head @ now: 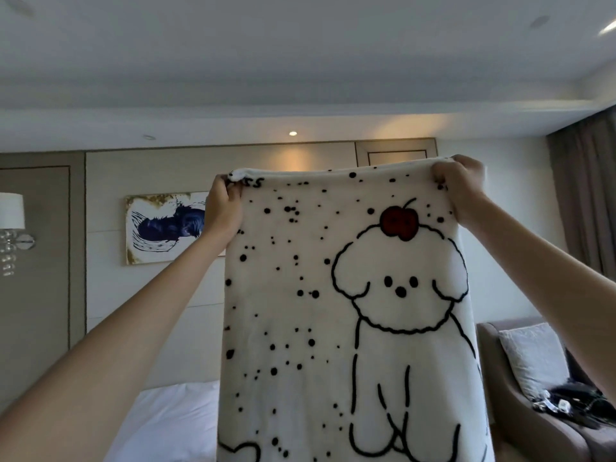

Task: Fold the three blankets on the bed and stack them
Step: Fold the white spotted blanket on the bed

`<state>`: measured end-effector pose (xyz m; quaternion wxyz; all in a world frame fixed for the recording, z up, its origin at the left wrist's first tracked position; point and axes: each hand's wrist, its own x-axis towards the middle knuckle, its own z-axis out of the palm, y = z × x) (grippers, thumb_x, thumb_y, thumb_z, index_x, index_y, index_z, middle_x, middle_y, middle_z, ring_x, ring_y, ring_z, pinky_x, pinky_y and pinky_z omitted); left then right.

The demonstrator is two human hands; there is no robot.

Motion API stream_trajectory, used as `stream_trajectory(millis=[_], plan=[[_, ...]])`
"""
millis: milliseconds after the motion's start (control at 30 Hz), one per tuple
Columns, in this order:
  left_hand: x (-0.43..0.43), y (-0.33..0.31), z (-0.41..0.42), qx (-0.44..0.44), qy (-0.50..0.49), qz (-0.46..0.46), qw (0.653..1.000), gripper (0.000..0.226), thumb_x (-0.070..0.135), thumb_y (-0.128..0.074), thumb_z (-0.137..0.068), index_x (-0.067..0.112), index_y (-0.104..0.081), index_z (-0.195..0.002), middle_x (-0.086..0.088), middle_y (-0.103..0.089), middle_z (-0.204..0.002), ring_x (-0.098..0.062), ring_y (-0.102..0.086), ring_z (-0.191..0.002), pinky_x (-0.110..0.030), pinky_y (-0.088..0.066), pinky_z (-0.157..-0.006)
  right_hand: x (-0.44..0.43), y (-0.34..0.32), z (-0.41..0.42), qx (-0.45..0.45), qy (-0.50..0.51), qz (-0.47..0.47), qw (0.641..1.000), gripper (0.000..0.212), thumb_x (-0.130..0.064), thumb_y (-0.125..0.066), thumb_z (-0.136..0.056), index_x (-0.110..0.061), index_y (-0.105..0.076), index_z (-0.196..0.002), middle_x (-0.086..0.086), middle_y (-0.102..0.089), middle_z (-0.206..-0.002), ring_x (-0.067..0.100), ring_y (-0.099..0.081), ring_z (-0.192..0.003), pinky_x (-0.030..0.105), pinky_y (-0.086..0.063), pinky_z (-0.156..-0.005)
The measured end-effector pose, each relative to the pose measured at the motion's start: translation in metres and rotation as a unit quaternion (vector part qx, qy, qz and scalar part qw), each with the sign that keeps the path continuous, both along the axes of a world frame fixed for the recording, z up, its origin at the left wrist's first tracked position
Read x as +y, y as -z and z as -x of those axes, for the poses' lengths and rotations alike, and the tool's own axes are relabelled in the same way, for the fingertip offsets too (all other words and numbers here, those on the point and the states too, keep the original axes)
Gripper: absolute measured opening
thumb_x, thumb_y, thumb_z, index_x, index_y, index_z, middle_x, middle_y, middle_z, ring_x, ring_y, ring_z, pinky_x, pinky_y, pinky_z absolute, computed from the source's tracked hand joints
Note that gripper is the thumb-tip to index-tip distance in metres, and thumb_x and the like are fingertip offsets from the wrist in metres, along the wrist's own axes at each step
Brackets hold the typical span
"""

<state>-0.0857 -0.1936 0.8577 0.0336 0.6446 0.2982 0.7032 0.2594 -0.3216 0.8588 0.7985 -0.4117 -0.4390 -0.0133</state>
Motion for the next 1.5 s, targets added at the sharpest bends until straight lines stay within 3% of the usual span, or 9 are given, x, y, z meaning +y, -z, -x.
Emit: stream_trajectory(millis=[100, 300, 467, 600, 833, 1067, 1267, 1367, 1500], plan=[[0.022, 0.021, 0.006, 0.012, 0.009, 0.030, 0.999, 0.021, 0.024, -0.039, -0.103, 0.014, -0.051, -0.116, 0.000, -0.057, -0.103, -0.018, -0.053, -0.093, -0.030, -0.042, -0.070, 0.022, 0.017, 0.000, -0.008, 0.004, 0.028, 1.000, 0.010, -0.013, -0.051, -0.054, -0.018, -0.043, -0.057, 0.000, -0.040, -0.057, 0.017, -0.039, -0.054, 0.025, -0.034, -0.051], [0.105, 0.127, -0.002, 0.027, 0.027, 0.206, 0.978, 0.020, 0.024, -0.043, -0.101, 0.016, -0.051, -0.118, -0.006, -0.058, -0.114, -0.024, -0.056, -0.102, -0.038, -0.047, -0.086, 0.107, 0.116, -0.009, -0.037, 0.031, 0.167, 0.985, 0.013, -0.014, -0.056, -0.057, -0.020, -0.047, -0.064, 0.002, -0.048, -0.062, 0.019, -0.046, -0.060, 0.027, -0.039, -0.054], [0.171, 0.212, -0.019, 0.006, 0.025, 0.337, 0.941, 0.013, 0.021, -0.045, -0.100, 0.016, -0.050, -0.112, -0.008, -0.057, -0.113, -0.021, -0.054, -0.092, -0.034, -0.047, -0.074, 0.185, 0.200, -0.024, -0.067, 0.063, 0.287, 0.953, 0.012, -0.009, -0.059, -0.072, -0.013, -0.055, -0.083, 0.010, -0.057, -0.077, 0.024, -0.054, -0.071, 0.031, -0.043, -0.061], [0.217, 0.230, -0.030, 0.011, 0.009, 0.366, 0.930, 0.017, 0.017, -0.046, -0.098, 0.012, -0.054, -0.113, -0.012, -0.060, -0.115, -0.026, -0.056, -0.100, -0.038, -0.048, -0.083, 0.232, 0.216, -0.034, -0.126, 0.117, 0.317, 0.933, 0.032, -0.006, -0.058, -0.079, -0.006, -0.058, -0.111, 0.014, -0.063, -0.096, 0.027, -0.057, -0.082, 0.029, -0.042, -0.064], [0.258, 0.064, -0.050, -0.027, 0.014, 0.236, 0.971, 0.021, 0.018, -0.047, -0.099, 0.012, -0.053, -0.118, -0.007, -0.058, -0.112, -0.022, -0.054, -0.096, -0.032, -0.041, -0.074, 0.272, 0.067, -0.034, -0.103, 0.154, 0.127, 0.975, 0.032, 0.005, -0.048, -0.080, -0.007, -0.053, -0.110, 0.010, -0.058, -0.099, 0.027, -0.055, -0.088, 0.037, -0.048, -0.068], [0.196, -0.030, -0.031, -0.059, 0.082, 0.063, 0.993, 0.006, 0.024, -0.052, -0.097, 0.020, -0.055, -0.101, 0.002, -0.062, -0.093, -0.016, -0.058, -0.085, -0.030, -0.047, -0.071, 0.212, -0.007, -0.021, -0.044, 0.115, -0.117, 0.985, 0.033, 0.013, -0.038, -0.074, -0.016, -0.045, -0.090, -0.008, -0.044, -0.067, 0.006, -0.037, -0.054, 0.011, -0.028, -0.039], [0.153, 0.099, -0.006, -0.028, 0.162, 0.128, 0.978, 0.012, 0.016, -0.055, -0.099, 0.026, -0.057, -0.094, 0.001, -0.062, -0.090, -0.017, -0.062, -0.080, -0.026, -0.052, -0.063, 0.164, 0.113, -0.027, -0.100, 0.119, -0.062, 0.986, 0.023, 0.011, -0.051, -0.081, -0.008, -0.054, -0.093, 0.002, -0.056, -0.083, 0.012, -0.046, -0.068, 0.016, -0.039, -0.053], [0.123, 0.199, -0.002, -0.014, 0.179, 0.218, 0.959, 0.018, 0.008, -0.051, -0.099, 0.024, -0.057, -0.094, -0.002, -0.060, -0.088, -0.017, -0.060, -0.076, -0.020, -0.053, -0.052, 0.133, 0.211, -0.026, -0.104, 0.126, 0.036, 0.986, 0.019, 0.008, -0.055, -0.082, -0.006, -0.055, -0.095, 0.003, -0.058, -0.083, 0.016, -0.050, -0.070, 0.018, -0.042, -0.056], [0.077, 0.333, 0.005, 0.022, 0.200, 0.335, 0.921, 0.023, -0.002, -0.046, -0.099, 0.018, -0.057, -0.096, -0.005, -0.059, -0.090, -0.017, -0.058, -0.080, -0.019, -0.052, -0.062, 0.085, 0.352, -0.024, -0.074, 0.158, 0.218, 0.960, 0.025, 0.003, -0.057, -0.078, -0.016, -0.053, -0.094, 0.000, -0.057, -0.075, 0.023, -0.052, -0.067, 0.034, -0.042, -0.058]])
